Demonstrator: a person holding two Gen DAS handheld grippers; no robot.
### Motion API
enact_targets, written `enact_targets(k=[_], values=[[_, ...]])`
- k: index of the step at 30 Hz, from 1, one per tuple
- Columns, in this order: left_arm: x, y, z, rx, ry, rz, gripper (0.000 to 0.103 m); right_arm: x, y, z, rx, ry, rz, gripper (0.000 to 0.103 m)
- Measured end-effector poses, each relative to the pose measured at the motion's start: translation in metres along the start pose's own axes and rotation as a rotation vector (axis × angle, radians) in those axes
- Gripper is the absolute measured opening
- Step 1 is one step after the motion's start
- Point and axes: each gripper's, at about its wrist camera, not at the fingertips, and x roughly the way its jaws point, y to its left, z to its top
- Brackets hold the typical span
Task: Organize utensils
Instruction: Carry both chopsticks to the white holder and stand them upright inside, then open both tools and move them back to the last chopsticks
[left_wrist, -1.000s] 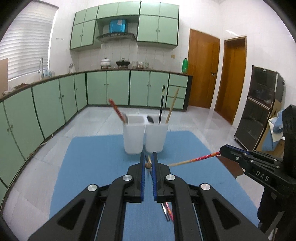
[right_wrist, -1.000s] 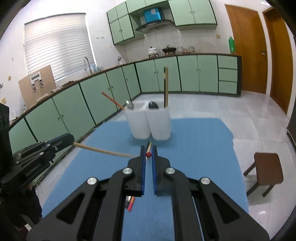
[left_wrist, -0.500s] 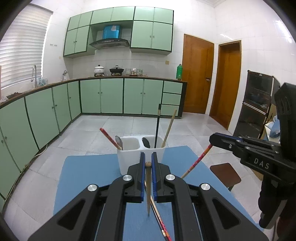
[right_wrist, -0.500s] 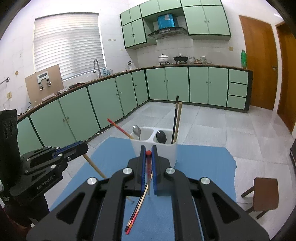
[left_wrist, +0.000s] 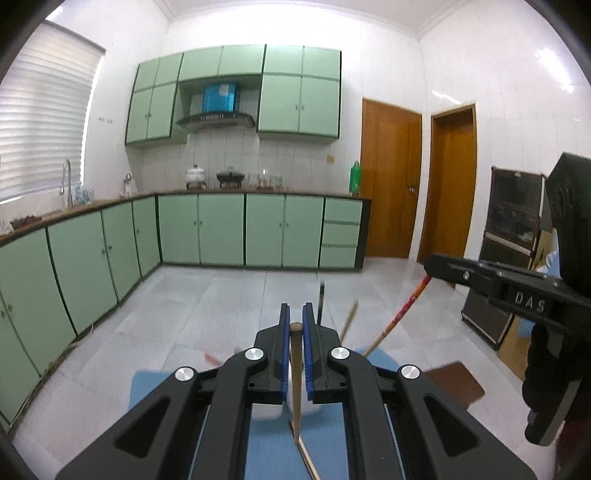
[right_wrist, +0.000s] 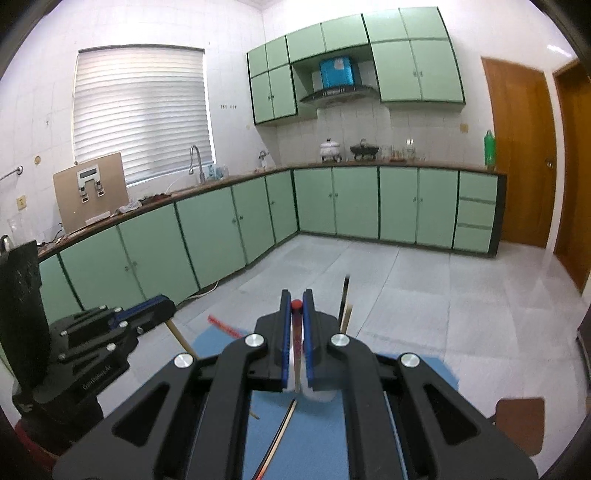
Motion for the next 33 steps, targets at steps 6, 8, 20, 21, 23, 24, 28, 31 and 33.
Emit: enact_targets(k=[6, 8, 20, 21, 23, 24, 28, 31, 33], values=[[0.020, 0.002, 0.045, 0.031, -0.088, 0.031, 0.006, 0.022, -0.011, 0.030, -0.025, -0.025, -0.041, 0.005], [0.033, 0.003, 0.054, 0.032, -0.099, 0.034, 0.006, 0.035, -0.014, 0.035, -0.032, -0.027, -0.054, 0.005], [0.128, 0.029, 0.022, -0.021, -0.021, 0.088, 0.006, 0.118, -0.024, 0.001, -0.012, 0.091, -0.095, 0.005], [0.132, 0.031, 0.019, -0.023, -0.010, 0.091, 0.006, 0.121, -0.023, -0.003, -0.011, 0.100, -0.094, 0.005], [0.142, 0.035, 0.006, -0.027, 0.020, 0.093, 0.006, 0.130, -0.024, -0.012, -0.008, 0.120, -0.093, 0.005], [0.146, 0.037, -0.001, -0.031, 0.040, 0.092, 0.006, 0.132, -0.022, -0.016, -0.007, 0.128, -0.092, 0.005], [0.156, 0.043, -0.017, -0.047, 0.104, 0.077, 0.007, 0.139, -0.018, -0.030, -0.003, 0.158, -0.097, 0.008], [0.150, 0.044, -0.024, -0.054, 0.122, 0.067, 0.015, 0.132, -0.020, -0.036, 0.019, 0.146, -0.108, 0.027], [0.137, 0.043, -0.026, -0.046, 0.112, 0.067, 0.024, 0.119, -0.022, -0.038, 0.027, 0.122, -0.120, 0.032]])
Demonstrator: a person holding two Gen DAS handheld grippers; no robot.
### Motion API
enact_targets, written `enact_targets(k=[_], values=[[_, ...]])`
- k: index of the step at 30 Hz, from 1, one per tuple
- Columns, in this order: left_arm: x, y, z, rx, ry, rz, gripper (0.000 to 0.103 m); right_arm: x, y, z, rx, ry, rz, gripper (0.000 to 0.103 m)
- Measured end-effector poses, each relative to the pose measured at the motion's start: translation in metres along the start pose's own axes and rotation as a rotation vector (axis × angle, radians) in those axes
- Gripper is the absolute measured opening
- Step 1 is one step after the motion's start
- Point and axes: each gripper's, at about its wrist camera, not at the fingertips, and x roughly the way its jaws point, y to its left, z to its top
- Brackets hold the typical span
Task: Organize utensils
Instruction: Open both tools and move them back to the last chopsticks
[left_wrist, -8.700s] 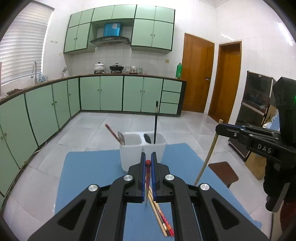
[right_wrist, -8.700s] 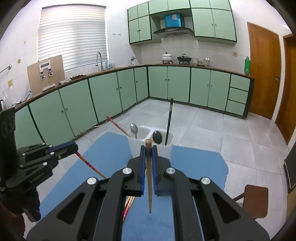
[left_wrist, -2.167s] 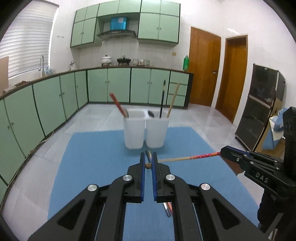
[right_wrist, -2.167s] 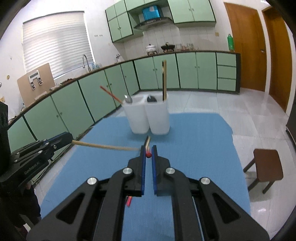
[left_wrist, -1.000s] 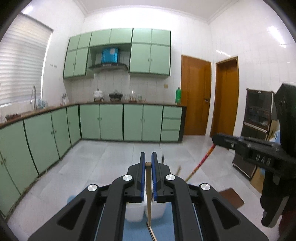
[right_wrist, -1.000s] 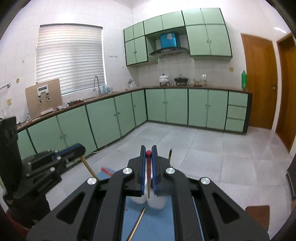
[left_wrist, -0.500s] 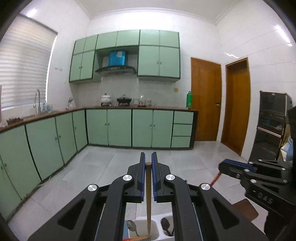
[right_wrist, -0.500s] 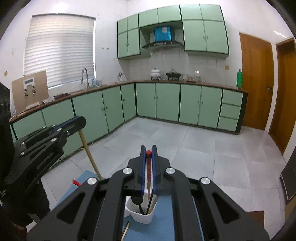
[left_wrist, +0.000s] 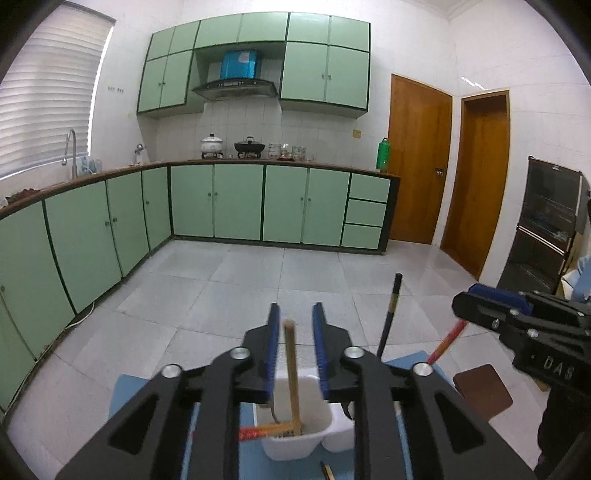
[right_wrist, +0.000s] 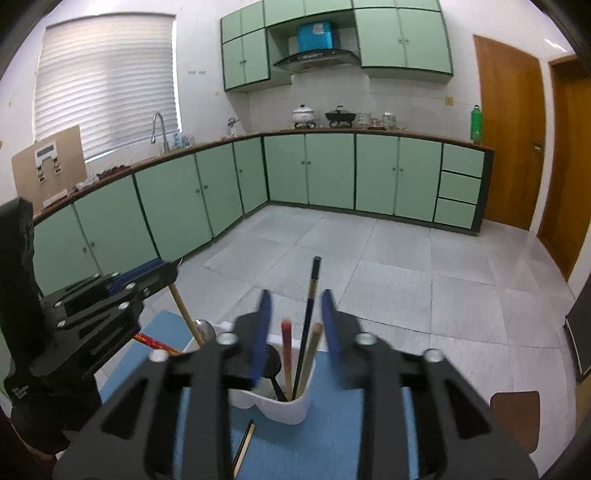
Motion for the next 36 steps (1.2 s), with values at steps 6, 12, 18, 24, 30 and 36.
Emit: enact_targets(k=[6, 12, 18, 24, 30, 36], values=[[-0.046, -0.007, -0.014, 0.016, -0.031, 0.002, 0.044, -0.041, -0.008, -0.025, 0.009, -0.042, -0.038, 0.049], [-0.083, -0.013, -0.061, 0.001, 0.012, -0.007, 0.054, -0.075, -0.009, -0.074, 0.056, -0.039, -0.028, 0.077], [-0.097, -0.014, -0.133, -0.031, 0.137, 0.003, 0.056, -0.087, -0.001, -0.144, 0.117, 0.031, -0.023, 0.083], [-0.093, -0.004, -0.198, -0.067, 0.277, 0.039, 0.056, -0.081, 0.015, -0.203, 0.124, 0.105, -0.051, 0.083], [-0.091, 0.004, -0.232, -0.091, 0.345, 0.068, 0.056, -0.065, 0.030, -0.247, 0.119, 0.180, -0.054, 0.083], [-0.094, 0.004, -0.241, -0.096, 0.363, 0.085, 0.056, -0.061, 0.044, -0.260, 0.107, 0.224, -0.042, 0.083]])
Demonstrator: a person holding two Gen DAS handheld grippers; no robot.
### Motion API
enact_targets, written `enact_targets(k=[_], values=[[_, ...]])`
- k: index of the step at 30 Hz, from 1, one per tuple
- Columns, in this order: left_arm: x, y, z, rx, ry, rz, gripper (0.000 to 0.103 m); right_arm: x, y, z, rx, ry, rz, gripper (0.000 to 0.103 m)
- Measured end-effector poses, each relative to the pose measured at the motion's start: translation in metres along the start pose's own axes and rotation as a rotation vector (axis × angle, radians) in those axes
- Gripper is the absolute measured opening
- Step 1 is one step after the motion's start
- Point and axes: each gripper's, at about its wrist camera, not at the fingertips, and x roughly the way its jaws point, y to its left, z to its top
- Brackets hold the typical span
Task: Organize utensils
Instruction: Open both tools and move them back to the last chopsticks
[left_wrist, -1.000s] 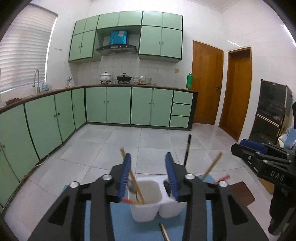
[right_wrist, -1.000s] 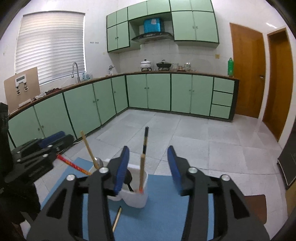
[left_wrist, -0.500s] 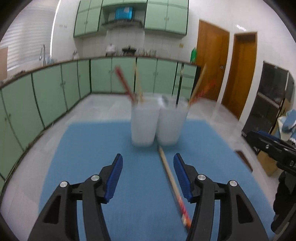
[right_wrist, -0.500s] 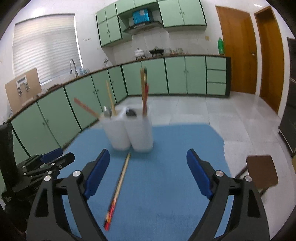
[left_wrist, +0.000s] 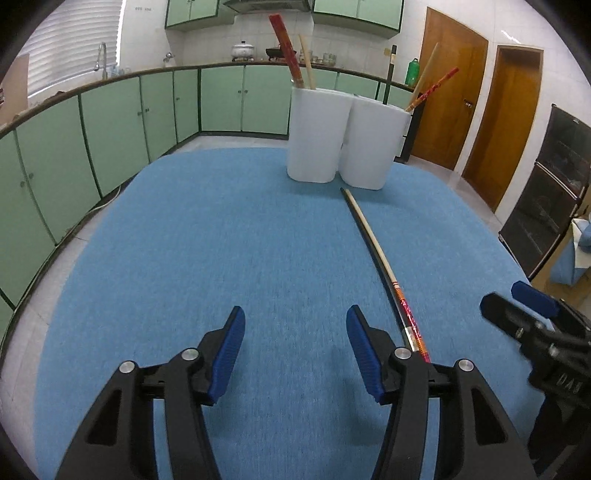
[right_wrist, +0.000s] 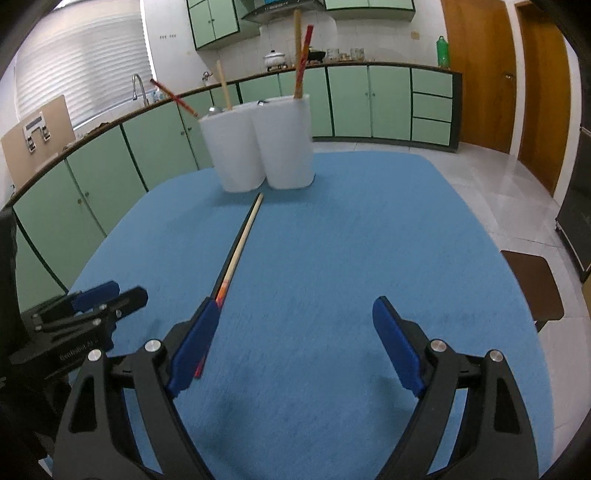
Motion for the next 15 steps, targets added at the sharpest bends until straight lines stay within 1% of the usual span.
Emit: enact_targets(k=[4, 6, 11, 15], values=[[0.005, -0.004, -0.009, -0.001, 0.048, 0.011, 0.056, 0.000, 0.002, -0.003, 0.002, 0.015, -0.012, 0.083], [0.010, -0.004, -0.011, -0.001, 0.080, 0.016, 0.056, 0.003, 0.001, -0.005, 0.013, 0.037, -0.017, 0.083], [0.015, -0.009, -0.015, 0.022, 0.090, 0.027, 0.060, 0.006, 0.002, -0.005, 0.010, 0.065, -0.016, 0.083], [0.015, -0.009, -0.016, 0.024, 0.090, 0.028, 0.060, 0.008, 0.006, -0.008, -0.010, 0.082, -0.012, 0.083]])
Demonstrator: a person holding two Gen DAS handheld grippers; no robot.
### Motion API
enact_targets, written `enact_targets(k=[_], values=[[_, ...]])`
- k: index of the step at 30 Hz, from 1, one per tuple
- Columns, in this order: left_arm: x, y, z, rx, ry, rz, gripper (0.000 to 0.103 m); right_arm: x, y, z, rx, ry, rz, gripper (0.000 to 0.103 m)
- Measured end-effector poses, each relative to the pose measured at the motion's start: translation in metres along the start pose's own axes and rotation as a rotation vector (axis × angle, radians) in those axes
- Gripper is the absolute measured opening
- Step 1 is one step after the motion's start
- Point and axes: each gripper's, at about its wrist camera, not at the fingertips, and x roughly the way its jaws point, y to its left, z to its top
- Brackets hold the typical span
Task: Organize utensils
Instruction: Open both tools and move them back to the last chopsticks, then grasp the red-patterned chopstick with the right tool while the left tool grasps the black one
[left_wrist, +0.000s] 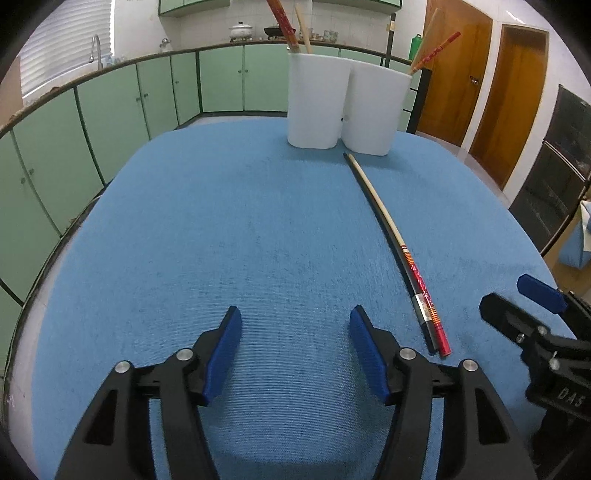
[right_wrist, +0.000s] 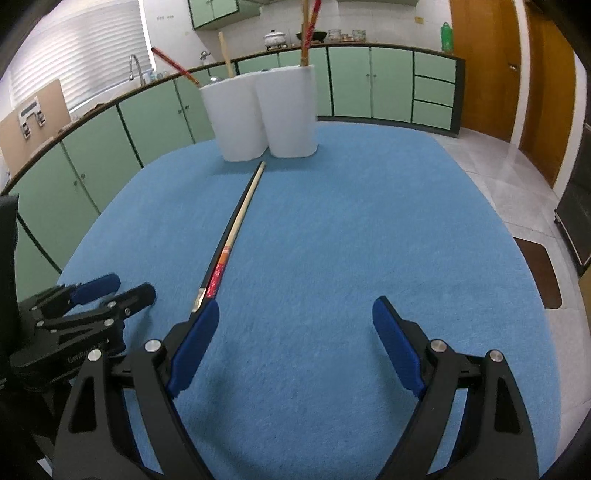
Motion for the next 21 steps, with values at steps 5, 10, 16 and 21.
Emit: enact_targets(k=[5, 10, 16, 21], values=[[-0.003, 0.003, -0.001, -0.010, -0.004, 0.003, 0.060, -0.001, 0.005, -0.006, -0.022, 0.018, 0.017, 0.080], [-0.008, 0.019, -0.002, -0.050, -0.006, 0.026, 0.060, 0.001, 0.020, -0.012, -0.058, 0.045, 0.045, 0.072], [-0.006, 0.021, -0.001, -0.055, -0.001, 0.034, 0.060, 0.007, 0.033, -0.014, -0.106, 0.085, 0.033, 0.063], [-0.005, 0.020, -0.001, -0.053, 0.002, 0.031, 0.061, 0.006, 0.028, -0.013, -0.095, 0.084, -0.029, 0.061]])
